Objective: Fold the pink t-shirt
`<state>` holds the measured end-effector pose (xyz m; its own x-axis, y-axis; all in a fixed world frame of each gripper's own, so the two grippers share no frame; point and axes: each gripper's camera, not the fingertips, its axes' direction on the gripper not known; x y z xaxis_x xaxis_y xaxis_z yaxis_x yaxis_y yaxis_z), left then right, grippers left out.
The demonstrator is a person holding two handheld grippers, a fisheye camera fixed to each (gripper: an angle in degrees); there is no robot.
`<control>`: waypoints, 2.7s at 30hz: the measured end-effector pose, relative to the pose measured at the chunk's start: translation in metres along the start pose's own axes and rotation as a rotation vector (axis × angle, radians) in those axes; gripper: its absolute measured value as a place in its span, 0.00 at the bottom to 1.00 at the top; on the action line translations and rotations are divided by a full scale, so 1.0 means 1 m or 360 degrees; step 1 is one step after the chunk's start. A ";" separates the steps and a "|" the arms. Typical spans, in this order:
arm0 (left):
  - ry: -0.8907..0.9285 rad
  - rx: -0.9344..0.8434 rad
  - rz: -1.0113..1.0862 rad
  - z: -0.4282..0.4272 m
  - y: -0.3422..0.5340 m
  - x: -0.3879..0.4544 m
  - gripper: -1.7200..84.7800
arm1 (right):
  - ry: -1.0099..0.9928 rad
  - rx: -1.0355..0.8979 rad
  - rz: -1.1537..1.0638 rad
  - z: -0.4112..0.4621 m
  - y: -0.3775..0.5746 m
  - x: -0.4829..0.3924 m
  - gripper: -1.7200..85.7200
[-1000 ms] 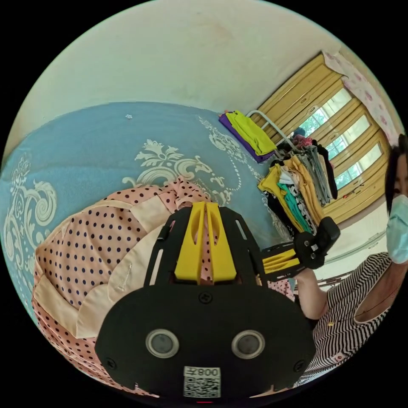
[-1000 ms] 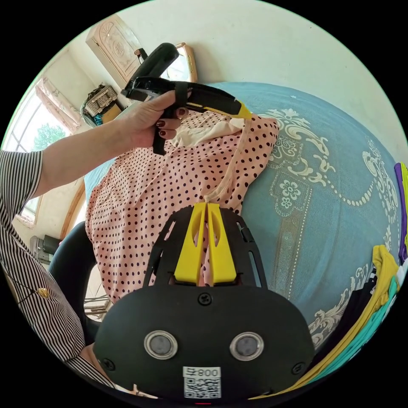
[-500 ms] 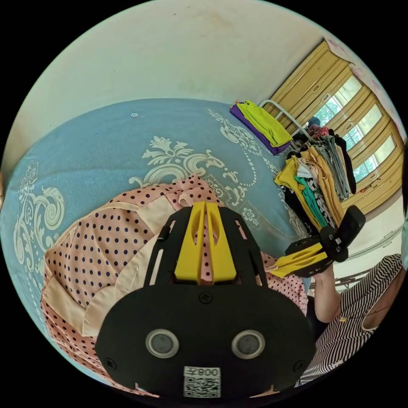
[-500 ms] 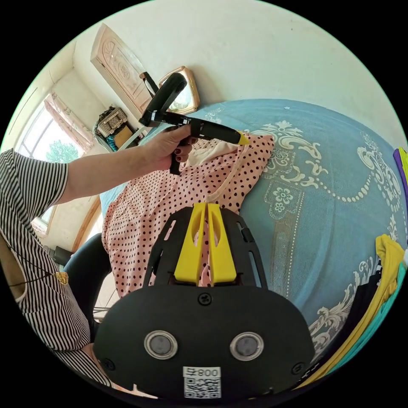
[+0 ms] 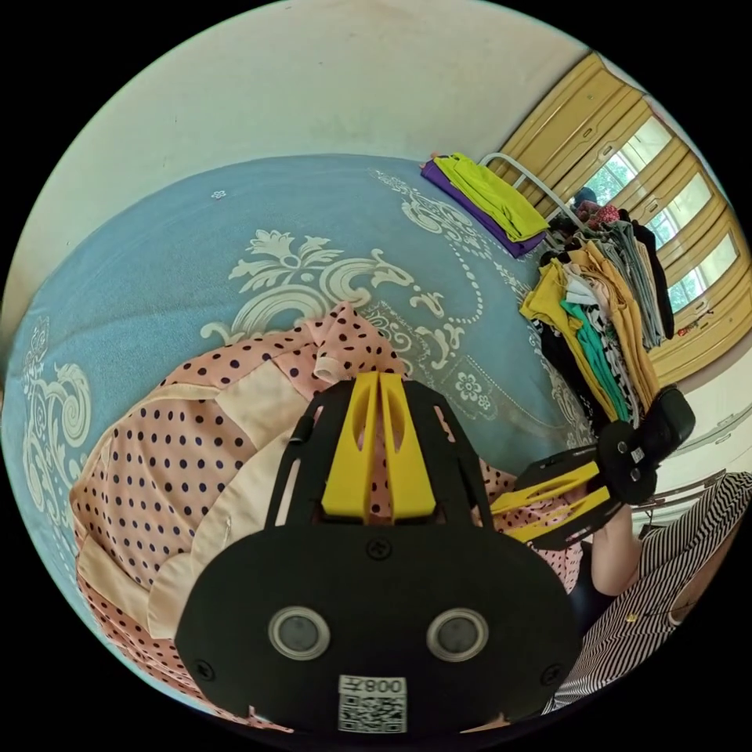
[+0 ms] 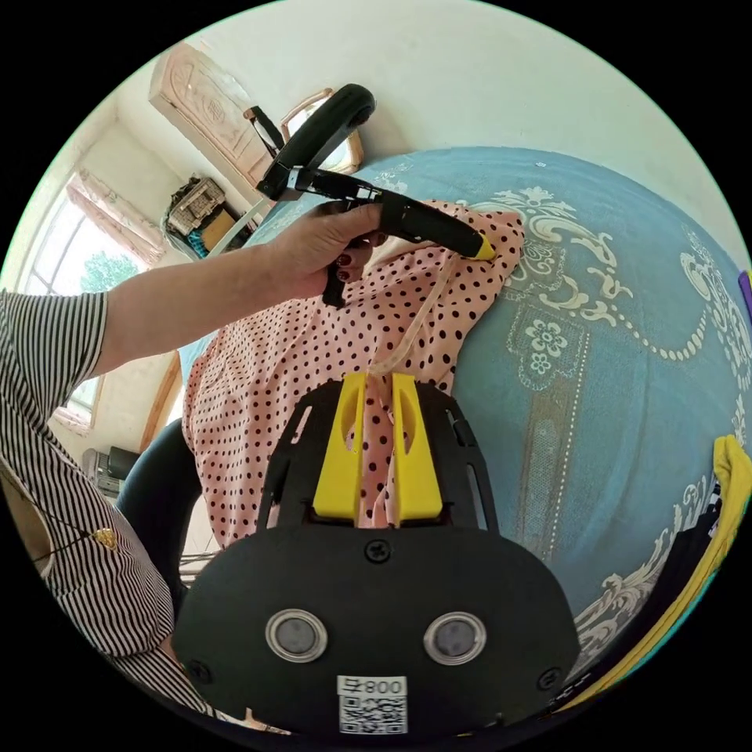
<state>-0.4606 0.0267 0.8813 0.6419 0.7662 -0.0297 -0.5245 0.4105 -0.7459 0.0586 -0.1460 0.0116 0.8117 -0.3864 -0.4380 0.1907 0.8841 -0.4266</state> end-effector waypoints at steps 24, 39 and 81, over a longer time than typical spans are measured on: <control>0.0075 0.0474 -0.0510 -0.246 0.187 -0.023 0.05 | 0.0300 0.0210 0.0156 -0.051 -0.020 -0.053 0.03; -0.0227 0.0589 -0.1364 -0.397 0.425 -0.090 0.12 | -0.0008 -0.0004 -0.0253 -0.009 -0.138 -0.188 0.06; 0.0042 0.0851 -0.0884 -0.527 0.449 -0.023 0.03 | -0.0048 -0.0331 -0.0767 0.113 -0.438 -0.365 0.04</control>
<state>-0.4165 -0.0673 0.1964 0.8996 0.3687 0.2339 -0.3161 0.9195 -0.2336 -0.2591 -0.3622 0.4474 0.6750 -0.7260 -0.1317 0.4352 0.5359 -0.7234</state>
